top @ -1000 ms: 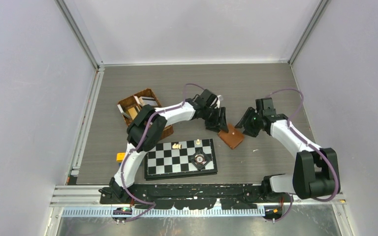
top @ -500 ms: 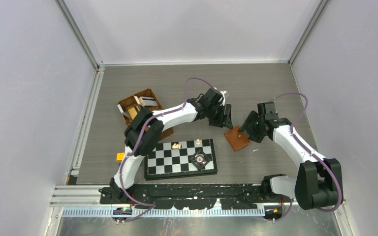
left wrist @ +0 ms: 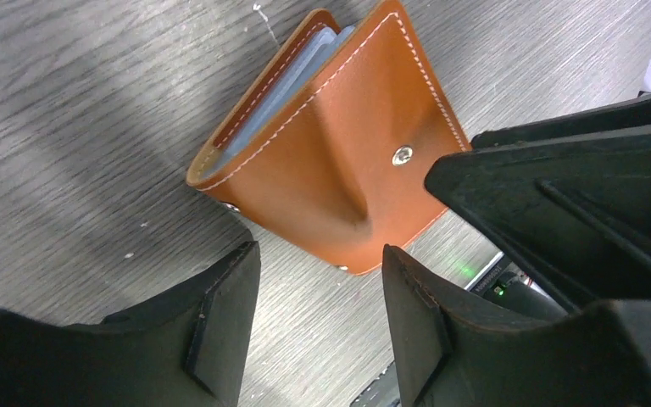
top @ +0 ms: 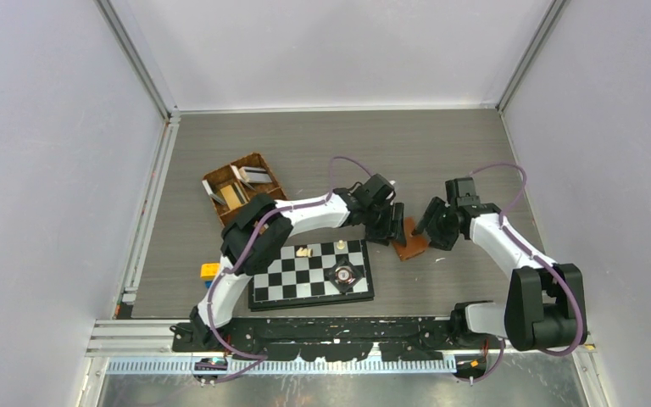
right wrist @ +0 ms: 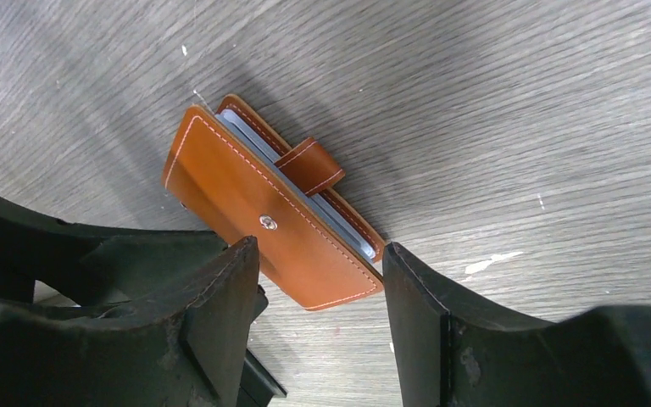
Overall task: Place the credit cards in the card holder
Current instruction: Pick up the card holder from the center of the board.
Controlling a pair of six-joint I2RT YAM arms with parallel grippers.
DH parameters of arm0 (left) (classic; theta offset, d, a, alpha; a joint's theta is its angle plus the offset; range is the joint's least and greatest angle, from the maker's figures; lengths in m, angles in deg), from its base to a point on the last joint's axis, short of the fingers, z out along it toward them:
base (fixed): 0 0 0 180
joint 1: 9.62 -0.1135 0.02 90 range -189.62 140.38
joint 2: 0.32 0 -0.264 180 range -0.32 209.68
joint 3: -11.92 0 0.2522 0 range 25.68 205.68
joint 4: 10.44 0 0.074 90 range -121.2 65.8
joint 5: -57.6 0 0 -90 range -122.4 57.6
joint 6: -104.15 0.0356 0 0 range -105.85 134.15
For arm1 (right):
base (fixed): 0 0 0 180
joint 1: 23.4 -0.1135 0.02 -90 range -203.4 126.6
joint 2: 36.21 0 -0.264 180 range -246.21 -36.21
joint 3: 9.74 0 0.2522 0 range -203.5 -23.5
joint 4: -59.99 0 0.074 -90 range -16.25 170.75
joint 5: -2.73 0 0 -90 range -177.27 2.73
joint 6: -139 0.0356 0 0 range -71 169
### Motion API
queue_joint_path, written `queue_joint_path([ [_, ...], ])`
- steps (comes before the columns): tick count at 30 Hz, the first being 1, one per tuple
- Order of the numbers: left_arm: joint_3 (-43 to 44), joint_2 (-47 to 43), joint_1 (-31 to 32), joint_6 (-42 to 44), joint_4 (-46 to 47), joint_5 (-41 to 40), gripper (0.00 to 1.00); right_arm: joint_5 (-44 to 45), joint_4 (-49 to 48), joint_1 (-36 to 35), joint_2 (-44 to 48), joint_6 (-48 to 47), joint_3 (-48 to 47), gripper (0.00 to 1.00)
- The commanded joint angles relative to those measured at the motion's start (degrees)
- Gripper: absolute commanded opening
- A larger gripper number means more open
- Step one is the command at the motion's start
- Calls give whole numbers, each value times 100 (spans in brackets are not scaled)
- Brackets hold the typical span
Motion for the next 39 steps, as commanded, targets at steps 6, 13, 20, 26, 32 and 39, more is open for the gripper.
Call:
queue_joint_path([
  [6, 356, 416, -21, 64, -30, -54, 57, -633, -420, 10, -225, 43, 134, 51],
  [13, 780, 505, -416, 225, 418, -100, 55, -1131, -1143, -160, -348, 567, 386, 46],
  [20, 989, 301, -1010, 788, 299, -2, 54, -940, -1597, -430, -665, 851, 154, 45],
  [26, 903, 146, -1114, 1293, -199, 284, 54, -310, -958, -414, -505, 511, -204, 51],
  [32, 602, -82, -844, 1553, -291, 110, 56, 127, -473, -317, 67, 214, -171, 59],
  [39, 671, 79, -595, 1560, -598, 4, 58, -374, -939, -131, -108, 379, 44, 57],
])
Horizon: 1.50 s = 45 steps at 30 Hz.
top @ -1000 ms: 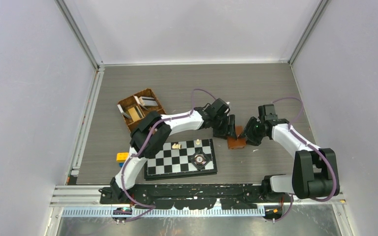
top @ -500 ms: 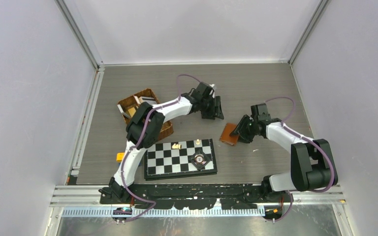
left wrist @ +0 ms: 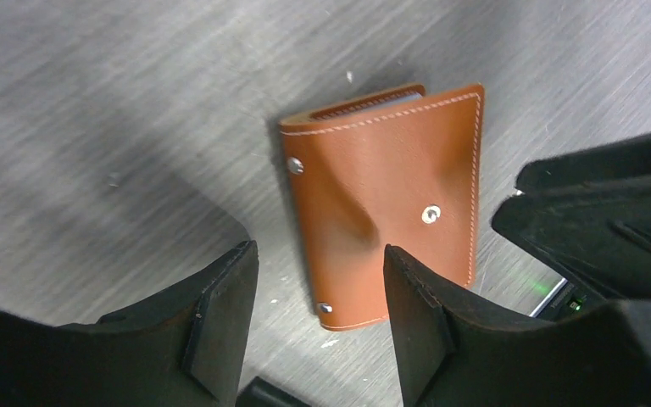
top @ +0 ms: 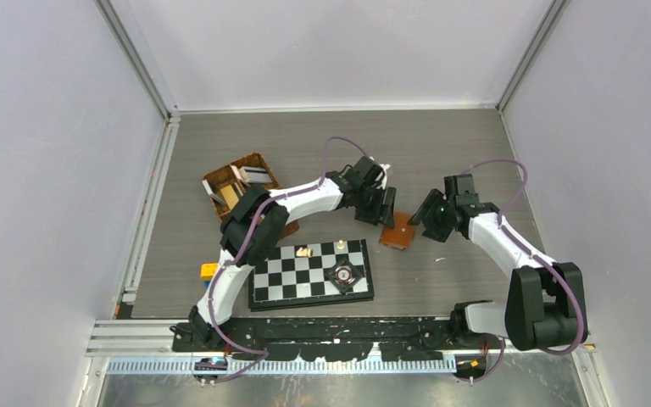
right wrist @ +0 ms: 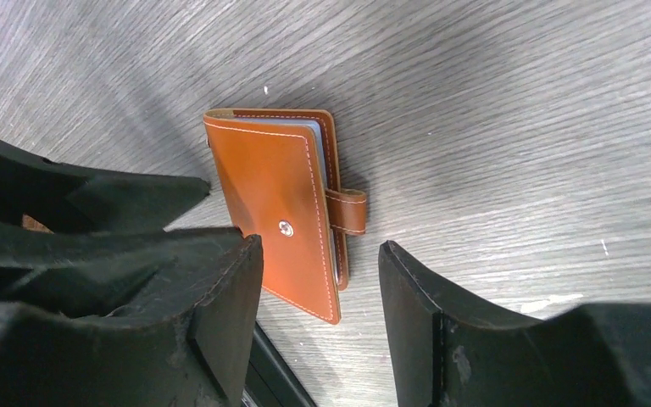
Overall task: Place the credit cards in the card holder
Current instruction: Pick up the card holder from the center of the board.
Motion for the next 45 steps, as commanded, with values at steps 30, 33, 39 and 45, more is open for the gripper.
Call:
queue_joint_path([
  [30, -1300, -371, -466, -1411, 1643, 1105, 56, -1214, -2621, 197, -1492, 730, 858, 0],
  [33, -1315, -320, -456, -1494, 1939, 1220, 54, -1255, -2704, 198, -1556, 767, 900, 0],
  [39, -1269, -227, -399, -1742, 2441, 1448, 46, -1472, -3026, 192, -1687, 885, 954, 1],
  [45, -1270, -266, -328, -1930, 2774, 1509, 28, -1633, -3230, 198, -1505, 944, 1006, 0],
])
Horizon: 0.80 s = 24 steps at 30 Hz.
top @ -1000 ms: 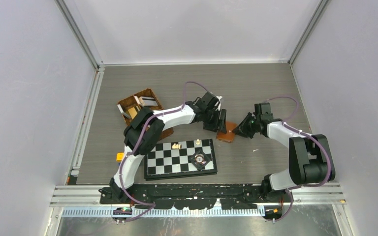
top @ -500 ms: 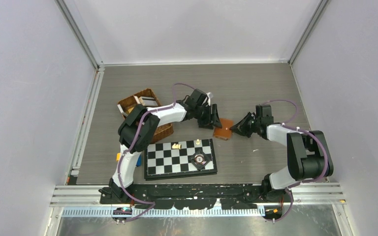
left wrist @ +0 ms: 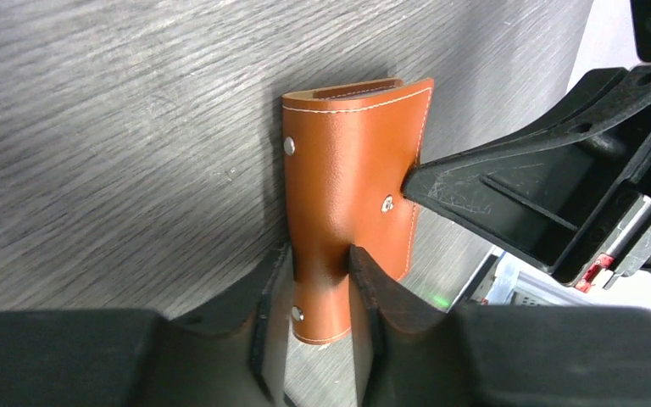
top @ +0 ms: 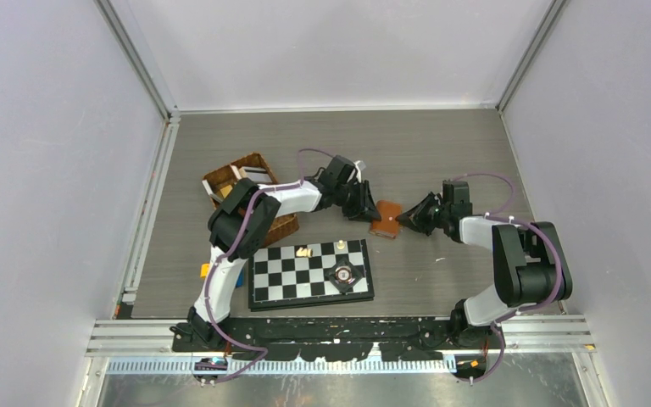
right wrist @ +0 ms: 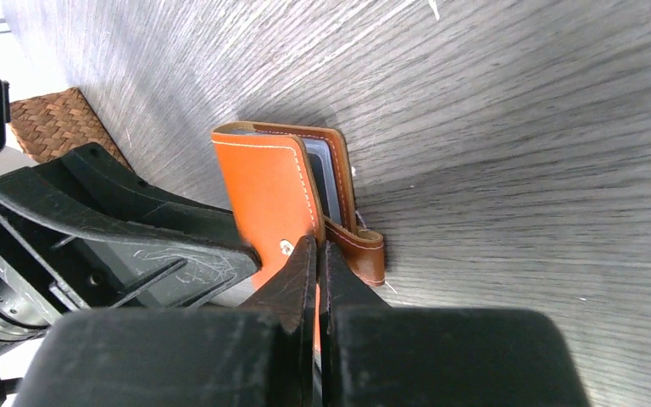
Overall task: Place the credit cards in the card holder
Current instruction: Pick up the card holder from the center of the board.
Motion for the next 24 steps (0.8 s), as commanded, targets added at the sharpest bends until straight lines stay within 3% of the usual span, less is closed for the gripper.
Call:
queue_joint_path([
  [1, 44, -43, 227, -346, 1024, 493, 23, 27, 103, -80, 4, -20, 163, 0],
  [5, -13, -165, 221, -295, 1045, 536, 2, -4, 218, -73, 292, -83, 111, 1],
  [8, -197, -441, 161, -186, 1249, 613, 0, -65, 618, -15, 740, -223, -70, 4],
  [13, -672, -1232, -82, 211, 1617, 778, 0, -209, 1796, 239, 1816, -748, -671, 49],
  [17, -1002, -1843, -282, 314, 1795, 1232, 0, -1055, 2225, 272, 2350, -1260, -1221, 71],
  [20, -1273, -2351, -424, 265, 1990, 1655, 0, -1806, 2379, 267, 2517, -1416, -1589, 80],
  [24, -1447, -2922, -535, 554, 1731, 2017, 0, -2183, 2578, 267, 2696, -1519, -1944, 83],
])
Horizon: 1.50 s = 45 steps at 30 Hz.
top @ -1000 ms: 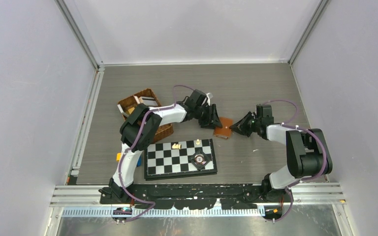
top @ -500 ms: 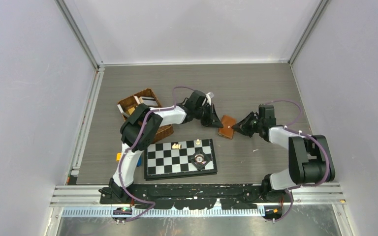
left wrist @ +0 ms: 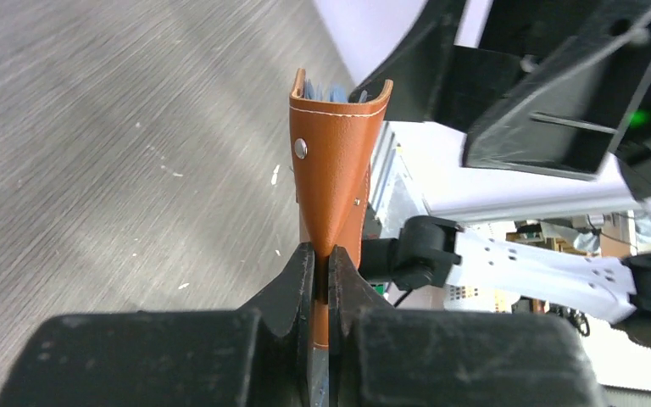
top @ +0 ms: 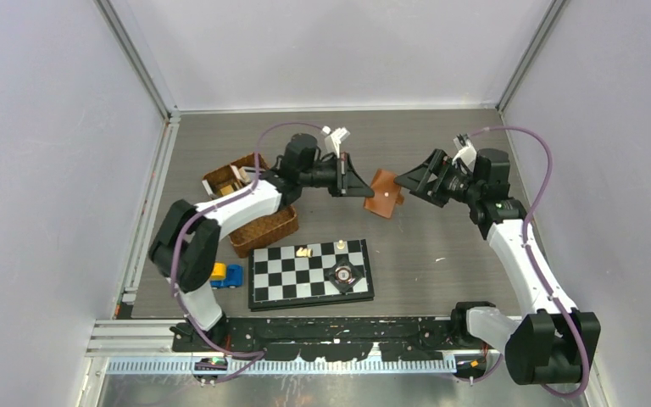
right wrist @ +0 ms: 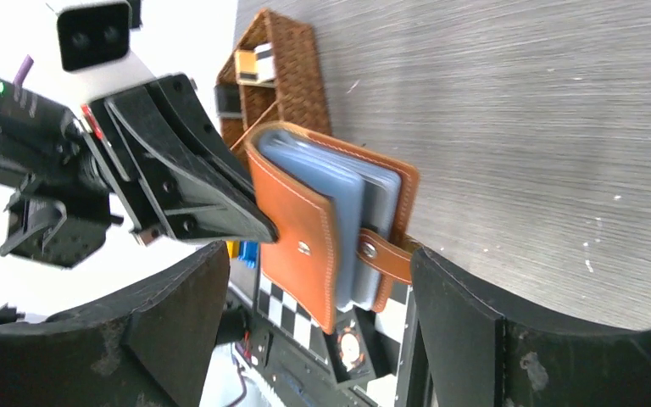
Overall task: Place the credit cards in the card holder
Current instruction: Pick up the card holder from the center of the board.
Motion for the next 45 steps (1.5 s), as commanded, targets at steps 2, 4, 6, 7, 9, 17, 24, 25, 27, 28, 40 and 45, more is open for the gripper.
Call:
queue_joint_path([
  [2, -150, -878, -117, 520, 33, 776, 0, -1062, 437, -3, 236, -359, -505, 84],
  [4, -195, -1058, -112, 552, -39, 901, 0, -1339, 379, -4, 203, -323, -571, 84],
  [6, -240, -1184, -113, 491, 63, 1039, 0, -1473, 342, -3, 161, -297, -606, 85],
  [7, -266, -1241, -113, 457, 127, 1086, 0, -1547, 284, -4, 138, -256, -608, 85],
  [9, -299, -1332, -118, 463, 121, 1106, 0, -1770, 40, -10, 88, -72, -608, 86],
  [17, -362, -1395, -92, 386, 161, 1195, 0, -1871, -543, -196, -133, 446, -650, 38],
  [24, -500, -1435, -78, 150, 442, 1170, 16, -2113, -735, -215, -175, 559, -635, 0],
  [25, -516, -1428, -82, 145, 452, 1164, 22, -2198, -858, -218, -168, 644, -618, 0],
  [27, -544, -1401, -88, 114, 465, 1158, 38, -2339, -1227, -220, -123, 898, -544, 0],
  [28, -551, -1366, -83, 83, 496, 1170, 44, -2401, -1492, -215, -108, 1034, -498, 1],
  [40, -577, -1151, 25, -444, 1382, 1300, 0, -2354, -1708, -281, -118, 1193, -410, 14],
  [45, -795, -1331, 16, -432, 1439, 892, 0, -2103, -1280, -278, 23, 822, -400, 63],
])
